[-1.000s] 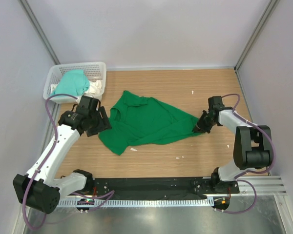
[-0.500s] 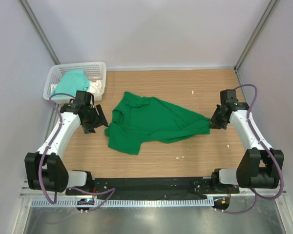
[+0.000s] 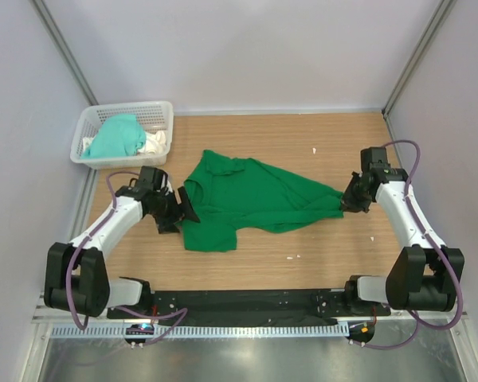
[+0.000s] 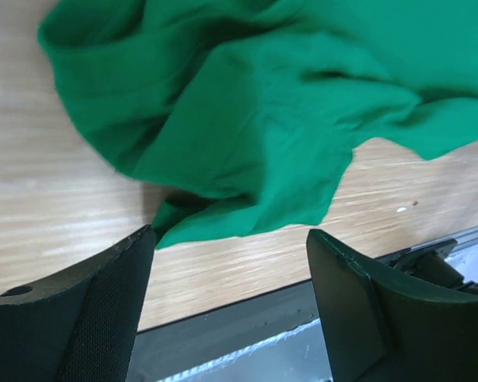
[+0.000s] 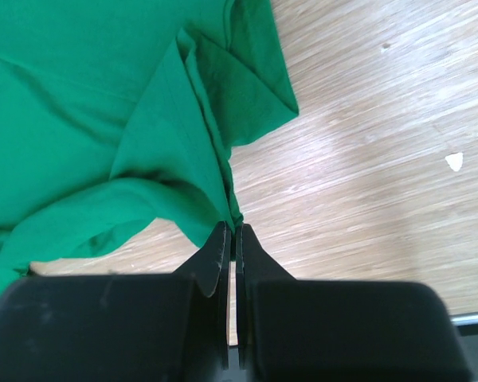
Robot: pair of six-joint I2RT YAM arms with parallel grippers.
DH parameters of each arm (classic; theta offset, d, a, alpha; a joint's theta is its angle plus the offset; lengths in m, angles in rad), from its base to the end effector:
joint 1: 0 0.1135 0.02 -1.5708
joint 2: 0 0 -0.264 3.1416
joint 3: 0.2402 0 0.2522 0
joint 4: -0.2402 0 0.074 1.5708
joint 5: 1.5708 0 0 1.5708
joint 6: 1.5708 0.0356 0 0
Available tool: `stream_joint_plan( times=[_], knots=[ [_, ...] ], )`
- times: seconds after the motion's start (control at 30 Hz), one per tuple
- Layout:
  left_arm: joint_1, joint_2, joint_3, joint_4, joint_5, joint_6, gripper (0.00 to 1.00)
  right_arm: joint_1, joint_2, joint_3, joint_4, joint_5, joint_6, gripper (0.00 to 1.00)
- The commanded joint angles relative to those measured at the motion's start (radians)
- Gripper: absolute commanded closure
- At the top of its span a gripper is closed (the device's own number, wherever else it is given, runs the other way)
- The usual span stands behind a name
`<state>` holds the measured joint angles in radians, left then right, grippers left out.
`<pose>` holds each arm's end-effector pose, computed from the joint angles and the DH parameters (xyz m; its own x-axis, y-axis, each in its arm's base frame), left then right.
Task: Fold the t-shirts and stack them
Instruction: Flatten the tshirt out
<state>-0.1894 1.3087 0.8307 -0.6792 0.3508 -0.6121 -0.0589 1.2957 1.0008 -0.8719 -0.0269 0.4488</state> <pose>0.2333 -0.0572 0.2107 -0.9156 -0.3739 -0.1481 -0.2610 0.8326 -0.4885 0.2428 -0.0134 0.2530 -0.8060 0.4820 -0.3434 0.4418 0.8762 0.1928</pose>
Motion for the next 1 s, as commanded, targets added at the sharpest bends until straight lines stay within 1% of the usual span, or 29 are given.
stream_joint_plan(
  times=[0.0,0.03,0.1,0.17,0.27,0.3,0.37,0.4,0.43,0.47,0.57,0.63,0.67,0.73,0.8,0.83,0.87,0.93,0.97],
  knots=[
    [-0.037,-0.046,-0.054,0.027,-0.115,-0.113,0.20,0.002,-0.033,-0.016,0.022,-0.044,0.010,0.99],
    [-0.070,-0.054,-0.067,0.035,-0.134,-0.129,0.20,0.002,-0.035,-0.019,0.022,-0.045,0.010,0.99],
    [-0.088,-0.052,-0.079,0.078,-0.163,-0.127,0.21,0.002,-0.036,-0.034,0.019,-0.042,0.011,0.99],
    [-0.096,-0.052,-0.094,0.124,-0.153,-0.129,0.26,0.002,-0.045,-0.051,0.019,-0.044,0.011,0.99],
    [-0.105,-0.055,-0.113,0.153,-0.130,-0.147,0.40,0.002,-0.065,-0.060,0.016,-0.044,0.018,0.99],
    [-0.107,-0.055,-0.117,0.155,-0.113,-0.156,0.49,0.002,-0.070,-0.062,0.014,-0.044,0.021,0.99],
    [-0.114,-0.051,-0.136,0.150,-0.061,-0.195,0.63,0.002,-0.078,-0.060,0.010,-0.045,0.021,0.99],
    [-0.116,-0.052,-0.139,0.150,-0.043,-0.204,0.77,0.002,-0.079,-0.060,0.007,-0.042,0.019,0.99],
    [-0.123,-0.055,-0.139,0.148,-0.029,-0.215,0.86,0.002,-0.081,-0.059,0.005,-0.042,0.019,0.99],
    [-0.133,-0.066,-0.134,0.150,-0.030,-0.221,1.00,0.002,-0.084,-0.056,0.004,-0.042,0.019,0.99],
    [-0.145,-0.057,-0.072,0.174,-0.071,-0.204,1.00,0.002,-0.082,-0.048,-0.004,-0.047,0.019,0.99],
    [-0.150,0.012,0.007,0.207,-0.058,-0.199,1.00,0.002,-0.076,-0.042,-0.010,-0.050,0.018,0.99],
    [-0.156,0.052,0.048,0.225,-0.046,-0.196,1.00,0.002,-0.075,-0.038,-0.012,-0.050,0.016,0.99],
    [-0.195,0.196,0.184,0.236,-0.035,-0.181,1.00,0.002,-0.064,-0.033,-0.010,-0.050,0.014,0.99],
    [-0.243,0.303,0.290,0.213,0.000,-0.173,1.00,0.002,-0.053,-0.028,-0.012,-0.054,0.011,0.99],
    [-0.260,0.407,0.418,0.181,0.002,-0.158,0.93,0.002,-0.046,-0.025,-0.010,-0.060,0.010,0.99],
    [-0.277,0.444,0.473,0.105,-0.003,-0.150,0.71,0.002,-0.042,-0.024,-0.009,-0.061,0.010,0.99],
    [-0.326,0.491,0.572,0.035,-0.015,-0.111,0.60,0.004,-0.035,-0.014,-0.010,-0.062,0.007,0.99],
    [-0.341,0.482,0.582,0.023,-0.032,-0.092,0.53,0.002,-0.035,-0.013,-0.010,-0.062,0.005,0.99]
  ],
)
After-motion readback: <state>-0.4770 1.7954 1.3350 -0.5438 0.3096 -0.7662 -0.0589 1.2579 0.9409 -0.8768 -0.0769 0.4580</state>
